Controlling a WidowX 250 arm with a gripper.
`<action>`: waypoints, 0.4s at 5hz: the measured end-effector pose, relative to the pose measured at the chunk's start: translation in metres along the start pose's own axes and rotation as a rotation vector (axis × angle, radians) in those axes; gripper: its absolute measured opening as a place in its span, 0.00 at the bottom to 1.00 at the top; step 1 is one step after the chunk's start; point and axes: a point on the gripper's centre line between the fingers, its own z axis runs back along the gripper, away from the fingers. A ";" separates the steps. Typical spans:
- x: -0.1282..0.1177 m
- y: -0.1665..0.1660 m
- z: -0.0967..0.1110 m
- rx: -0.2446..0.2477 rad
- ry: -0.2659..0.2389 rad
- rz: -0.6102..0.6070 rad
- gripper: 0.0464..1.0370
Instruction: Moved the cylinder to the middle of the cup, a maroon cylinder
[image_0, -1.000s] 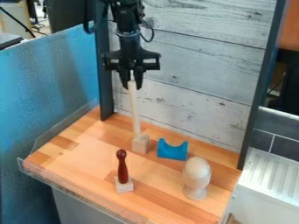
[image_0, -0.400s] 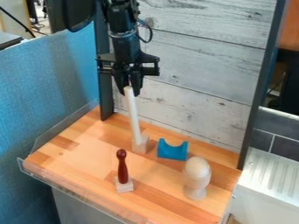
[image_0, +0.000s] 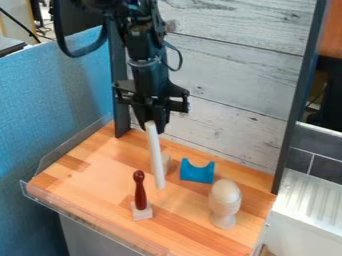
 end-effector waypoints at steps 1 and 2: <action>-0.006 -0.009 -0.007 0.022 0.010 -0.027 0.18; -0.013 -0.017 -0.016 0.063 0.012 -0.055 0.18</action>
